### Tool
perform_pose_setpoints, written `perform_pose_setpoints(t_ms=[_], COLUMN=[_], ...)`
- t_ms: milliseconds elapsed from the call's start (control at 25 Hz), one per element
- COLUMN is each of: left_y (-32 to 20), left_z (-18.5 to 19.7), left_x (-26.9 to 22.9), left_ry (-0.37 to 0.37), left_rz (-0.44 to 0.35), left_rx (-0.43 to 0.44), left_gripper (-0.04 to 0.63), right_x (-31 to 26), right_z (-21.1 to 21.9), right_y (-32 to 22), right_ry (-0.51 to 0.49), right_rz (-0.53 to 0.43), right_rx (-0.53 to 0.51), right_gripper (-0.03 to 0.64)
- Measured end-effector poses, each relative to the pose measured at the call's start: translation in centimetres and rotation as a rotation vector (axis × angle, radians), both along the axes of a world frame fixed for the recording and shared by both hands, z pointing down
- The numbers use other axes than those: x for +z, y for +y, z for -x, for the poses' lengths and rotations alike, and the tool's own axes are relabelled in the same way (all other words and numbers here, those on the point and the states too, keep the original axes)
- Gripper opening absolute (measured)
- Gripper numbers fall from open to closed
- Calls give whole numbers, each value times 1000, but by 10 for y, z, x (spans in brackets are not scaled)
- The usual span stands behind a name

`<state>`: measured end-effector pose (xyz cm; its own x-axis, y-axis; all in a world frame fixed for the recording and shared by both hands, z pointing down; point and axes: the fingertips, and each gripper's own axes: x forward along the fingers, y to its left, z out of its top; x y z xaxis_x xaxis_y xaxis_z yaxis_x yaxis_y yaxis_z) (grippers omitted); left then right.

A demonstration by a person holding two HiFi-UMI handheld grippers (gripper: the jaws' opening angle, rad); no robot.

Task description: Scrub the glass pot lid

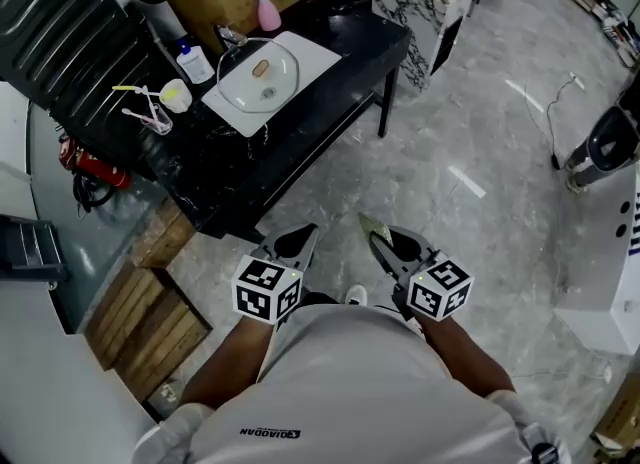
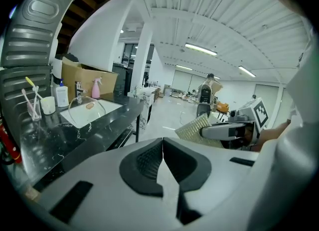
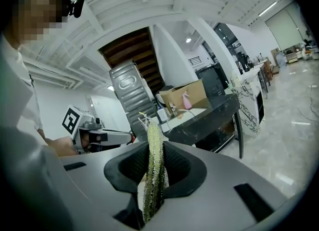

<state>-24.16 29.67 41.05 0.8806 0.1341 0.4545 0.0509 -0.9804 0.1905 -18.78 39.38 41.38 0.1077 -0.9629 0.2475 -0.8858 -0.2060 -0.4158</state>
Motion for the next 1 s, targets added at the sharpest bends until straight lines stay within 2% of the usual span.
perform_pose_setpoints(t_ms=[240,600,800,1000], left_y=[-18,-37,-80,-133], left_z=[-25,-90,-131,-172], left_x=[7,20,19,12], left_ry=[-24,-11,-1,10], left_rz=[7,24,42,34], left_rx=[-40,-6,-41,-63], left_gripper=[15,15,15,15], right_x=[8,23,24,16], right_z=[-31,-90,-128,-169], right_y=[0,-16,-48,-105], right_ry=[-12,-14,-3,18], right_rz=[9,29,61,82], right_rx=[10,50,41,2], right_gripper=[86,86,86,87])
